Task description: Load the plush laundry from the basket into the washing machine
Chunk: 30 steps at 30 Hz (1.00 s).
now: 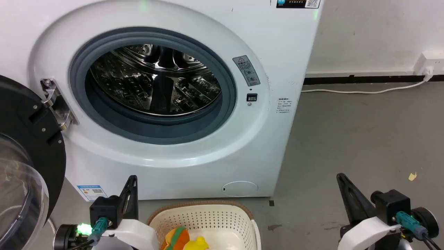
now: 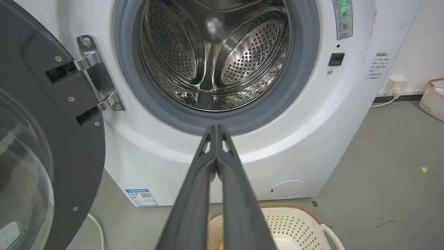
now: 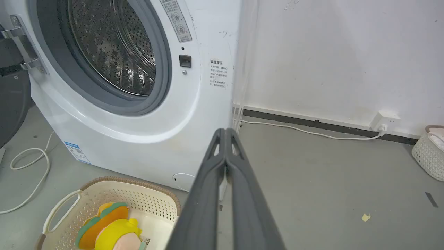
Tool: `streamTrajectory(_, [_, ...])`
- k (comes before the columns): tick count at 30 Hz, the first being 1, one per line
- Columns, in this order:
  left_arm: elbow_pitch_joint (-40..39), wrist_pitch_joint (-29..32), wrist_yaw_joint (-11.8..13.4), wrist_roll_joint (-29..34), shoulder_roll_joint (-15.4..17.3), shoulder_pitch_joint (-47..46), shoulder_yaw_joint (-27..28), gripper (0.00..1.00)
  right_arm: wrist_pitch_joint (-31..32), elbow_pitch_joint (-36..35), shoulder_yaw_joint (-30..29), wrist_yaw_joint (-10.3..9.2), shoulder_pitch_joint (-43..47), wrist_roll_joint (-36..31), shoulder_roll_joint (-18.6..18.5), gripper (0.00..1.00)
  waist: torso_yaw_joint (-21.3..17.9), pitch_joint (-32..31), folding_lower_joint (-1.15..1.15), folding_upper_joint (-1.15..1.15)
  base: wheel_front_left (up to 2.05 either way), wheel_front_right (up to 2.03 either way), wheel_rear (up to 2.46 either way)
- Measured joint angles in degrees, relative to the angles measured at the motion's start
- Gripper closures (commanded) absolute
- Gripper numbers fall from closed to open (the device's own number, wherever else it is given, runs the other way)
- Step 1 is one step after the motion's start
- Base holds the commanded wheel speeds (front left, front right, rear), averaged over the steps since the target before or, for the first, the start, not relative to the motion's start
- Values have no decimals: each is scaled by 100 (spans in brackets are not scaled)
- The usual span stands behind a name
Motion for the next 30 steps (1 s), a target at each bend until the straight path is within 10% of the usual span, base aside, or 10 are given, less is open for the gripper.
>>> streamTrajectory(30, [0,1,0,0,0,0,0,100,0,0,0,0,0,0,0,100,0,0,0,0,0,0,0])
